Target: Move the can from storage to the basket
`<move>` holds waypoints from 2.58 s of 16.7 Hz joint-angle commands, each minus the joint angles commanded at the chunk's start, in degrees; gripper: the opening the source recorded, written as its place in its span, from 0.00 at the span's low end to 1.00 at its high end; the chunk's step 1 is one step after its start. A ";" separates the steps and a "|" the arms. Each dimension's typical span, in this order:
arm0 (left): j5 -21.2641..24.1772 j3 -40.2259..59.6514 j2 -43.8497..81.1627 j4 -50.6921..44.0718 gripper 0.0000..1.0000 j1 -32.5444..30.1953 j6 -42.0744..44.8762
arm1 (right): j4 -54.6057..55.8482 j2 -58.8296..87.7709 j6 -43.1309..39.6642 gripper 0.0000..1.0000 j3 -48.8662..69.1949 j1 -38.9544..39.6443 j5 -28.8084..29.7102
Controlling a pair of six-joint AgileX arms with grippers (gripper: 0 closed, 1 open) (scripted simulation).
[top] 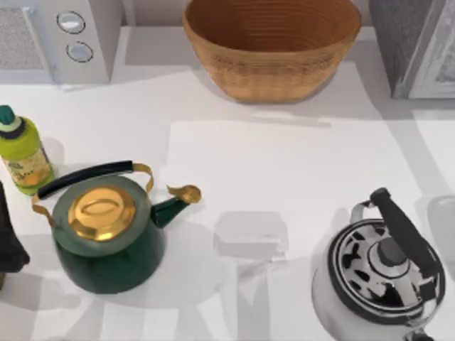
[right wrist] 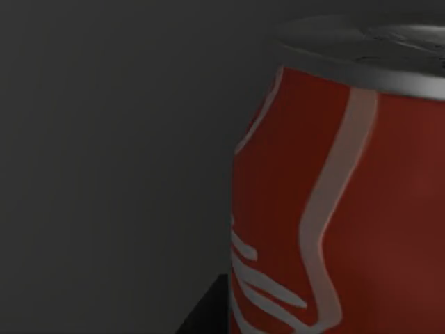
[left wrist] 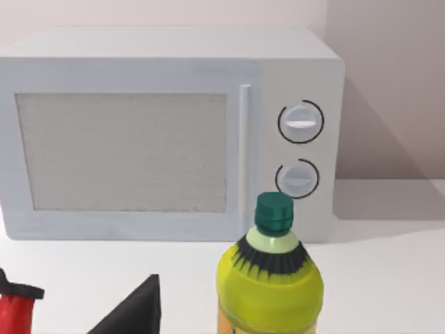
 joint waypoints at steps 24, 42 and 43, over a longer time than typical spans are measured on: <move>0.00 0.00 0.00 0.00 1.00 0.00 0.00 | -14.77 -28.79 0.15 0.00 -14.01 9.53 8.98; 0.00 0.00 0.00 0.00 1.00 0.00 0.00 | 11.25 -82.22 -0.38 0.00 -94.40 -3.84 -5.02; 0.00 0.00 0.00 0.00 1.00 0.00 0.00 | 12.99 -85.81 -0.42 0.00 -100.46 -4.73 -5.95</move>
